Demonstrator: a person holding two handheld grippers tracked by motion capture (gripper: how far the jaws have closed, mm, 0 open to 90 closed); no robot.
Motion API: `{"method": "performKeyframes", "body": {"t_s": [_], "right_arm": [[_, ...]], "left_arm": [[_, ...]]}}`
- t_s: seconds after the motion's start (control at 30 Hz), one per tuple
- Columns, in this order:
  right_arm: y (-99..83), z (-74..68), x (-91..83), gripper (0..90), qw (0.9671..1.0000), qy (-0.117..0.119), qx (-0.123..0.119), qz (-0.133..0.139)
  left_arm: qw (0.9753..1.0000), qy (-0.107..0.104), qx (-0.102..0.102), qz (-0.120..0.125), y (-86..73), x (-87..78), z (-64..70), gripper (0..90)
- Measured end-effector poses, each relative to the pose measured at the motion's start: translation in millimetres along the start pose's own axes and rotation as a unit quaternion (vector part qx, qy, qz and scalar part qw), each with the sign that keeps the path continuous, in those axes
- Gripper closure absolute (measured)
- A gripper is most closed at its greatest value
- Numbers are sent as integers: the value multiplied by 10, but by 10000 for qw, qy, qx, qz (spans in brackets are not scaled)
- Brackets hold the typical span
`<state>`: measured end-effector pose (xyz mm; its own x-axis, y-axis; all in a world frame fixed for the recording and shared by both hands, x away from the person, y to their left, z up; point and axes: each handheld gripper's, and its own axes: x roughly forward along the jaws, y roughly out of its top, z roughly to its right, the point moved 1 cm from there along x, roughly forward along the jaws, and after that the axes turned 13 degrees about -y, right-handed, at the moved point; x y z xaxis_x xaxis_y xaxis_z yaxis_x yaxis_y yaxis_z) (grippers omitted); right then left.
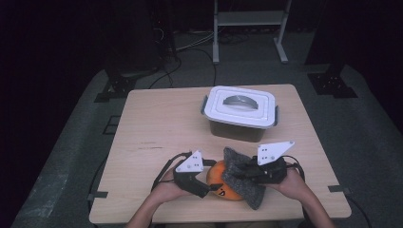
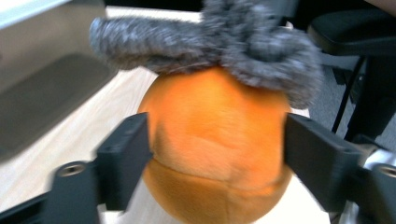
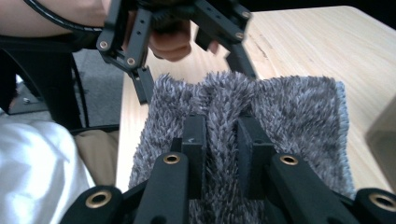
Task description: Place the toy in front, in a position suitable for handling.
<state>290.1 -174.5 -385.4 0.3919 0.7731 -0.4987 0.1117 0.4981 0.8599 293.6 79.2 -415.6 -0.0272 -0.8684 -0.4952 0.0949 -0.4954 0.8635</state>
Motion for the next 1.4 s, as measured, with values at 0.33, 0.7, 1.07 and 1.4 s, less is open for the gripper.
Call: {"method": "performKeyframes", "body": {"t_s": [0.33,0.7,1.07,1.4], "right_arm": [[2,77,-91,744,9997,-151,137,95],[-113,57,-12,743,9995,78,295,-6],[-62,-23,90,740,9996,250,154,-12],[-210,71,-57,738,9994,108,303,-111]], "left_arm": [[9986,-224,480,-25,-66,-29,46,370],[9998,73,-177,11,-139,-182,-128,329],[9997,-241,-60,-27,-91,-81,-42,302],[9989,-433,-143,-113,-95,-147,-49,263]]}}
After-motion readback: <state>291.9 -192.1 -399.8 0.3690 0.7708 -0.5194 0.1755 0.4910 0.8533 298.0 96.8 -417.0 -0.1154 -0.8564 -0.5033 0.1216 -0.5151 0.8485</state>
